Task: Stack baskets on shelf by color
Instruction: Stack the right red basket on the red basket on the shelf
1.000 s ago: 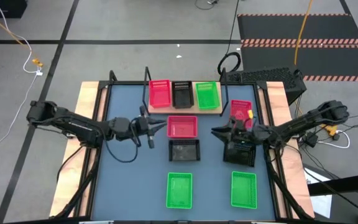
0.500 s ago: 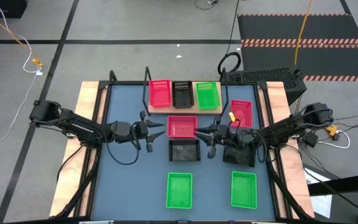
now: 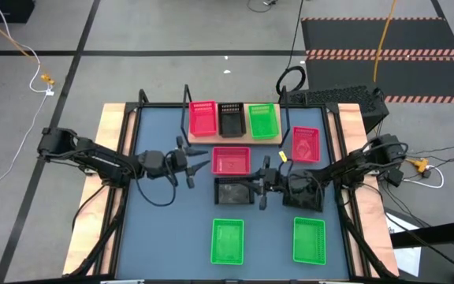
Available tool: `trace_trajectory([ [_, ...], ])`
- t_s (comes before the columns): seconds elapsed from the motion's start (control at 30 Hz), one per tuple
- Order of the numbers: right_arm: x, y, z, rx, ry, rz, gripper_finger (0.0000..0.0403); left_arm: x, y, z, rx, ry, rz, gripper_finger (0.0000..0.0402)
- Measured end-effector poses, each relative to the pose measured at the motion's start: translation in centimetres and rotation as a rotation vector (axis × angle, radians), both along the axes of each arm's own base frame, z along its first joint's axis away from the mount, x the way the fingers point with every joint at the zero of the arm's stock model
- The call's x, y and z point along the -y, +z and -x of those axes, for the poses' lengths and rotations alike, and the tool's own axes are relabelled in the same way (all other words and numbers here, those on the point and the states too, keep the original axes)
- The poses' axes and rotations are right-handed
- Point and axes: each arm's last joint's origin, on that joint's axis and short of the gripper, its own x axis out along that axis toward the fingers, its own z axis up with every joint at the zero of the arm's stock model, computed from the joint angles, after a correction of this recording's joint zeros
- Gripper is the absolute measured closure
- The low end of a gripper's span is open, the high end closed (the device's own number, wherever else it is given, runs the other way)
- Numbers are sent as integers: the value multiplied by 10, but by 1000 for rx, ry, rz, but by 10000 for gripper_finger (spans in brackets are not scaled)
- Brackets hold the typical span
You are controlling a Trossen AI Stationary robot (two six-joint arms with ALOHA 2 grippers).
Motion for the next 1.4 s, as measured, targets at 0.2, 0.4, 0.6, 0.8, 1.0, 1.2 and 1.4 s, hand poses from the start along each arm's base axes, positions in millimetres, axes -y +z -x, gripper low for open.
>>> trace_trajectory([
  [0.2, 2, 7, -3, 16, -78, 3, 328, -5, -4, -3, -6, -90, 25, 248],
  [0.4, 15, 15, -9, -248, -169, 47, 290, -11, -14, -9, -45, -152, 27, 261],
  [0.6, 24, 43, 4, -638, -295, 1, 251, -19, -15, -11, -34, -119, 25, 273],
  [0.8, 24, 62, 31, -847, -303, 87, 253, -23, -17, -11, -50, -101, 25, 293],
  [1.0, 42, 51, 65, -1084, -428, 99, 260, -26, -19, -10, -69, -87, 36, 308],
  [1.2, 48, 23, 85, -1152, -529, -30, 261, -26, -21, -10, -93, -89, 9, 309],
  [1.4, 40, 24, 62, -874, -453, -200, 261, -30, -22, -9, -112, -76, -4, 309],
])
